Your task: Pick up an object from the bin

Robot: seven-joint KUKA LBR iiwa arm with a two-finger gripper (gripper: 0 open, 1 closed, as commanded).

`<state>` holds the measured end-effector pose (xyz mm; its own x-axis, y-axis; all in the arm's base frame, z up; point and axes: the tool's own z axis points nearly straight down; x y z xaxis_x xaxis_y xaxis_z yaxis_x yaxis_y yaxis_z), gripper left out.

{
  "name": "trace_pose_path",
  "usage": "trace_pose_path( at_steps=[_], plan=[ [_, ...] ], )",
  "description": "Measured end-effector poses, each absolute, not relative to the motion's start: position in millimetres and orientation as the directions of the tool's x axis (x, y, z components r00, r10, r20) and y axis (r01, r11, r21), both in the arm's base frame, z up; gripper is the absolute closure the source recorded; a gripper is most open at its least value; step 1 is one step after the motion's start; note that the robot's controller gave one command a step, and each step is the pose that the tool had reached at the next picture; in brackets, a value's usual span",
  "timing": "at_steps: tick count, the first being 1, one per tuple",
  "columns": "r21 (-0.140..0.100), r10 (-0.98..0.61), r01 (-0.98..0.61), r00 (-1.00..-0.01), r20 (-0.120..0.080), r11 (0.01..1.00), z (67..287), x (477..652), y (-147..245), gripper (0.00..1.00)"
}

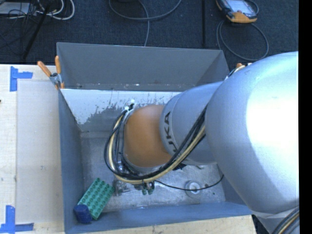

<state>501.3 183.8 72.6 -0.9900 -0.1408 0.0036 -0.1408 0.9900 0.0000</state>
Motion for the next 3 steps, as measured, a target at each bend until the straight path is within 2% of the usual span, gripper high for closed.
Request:
trace_pose_path(
  at_steps=[1, 2, 3],
  plan=[
    [0.001, -0.440, -0.440, -0.898, -0.006, 0.898, 102.2, 582.3, 248.5, 1.00],
    [0.001, -0.625, -0.625, -0.781, 0.000, 0.781, 132.7, 548.3, 244.0, 1.00],
    [0.001, -0.624, -0.624, -0.781, 0.001, 0.781, 131.9, 548.2, 243.9, 0.00]
  ],
)
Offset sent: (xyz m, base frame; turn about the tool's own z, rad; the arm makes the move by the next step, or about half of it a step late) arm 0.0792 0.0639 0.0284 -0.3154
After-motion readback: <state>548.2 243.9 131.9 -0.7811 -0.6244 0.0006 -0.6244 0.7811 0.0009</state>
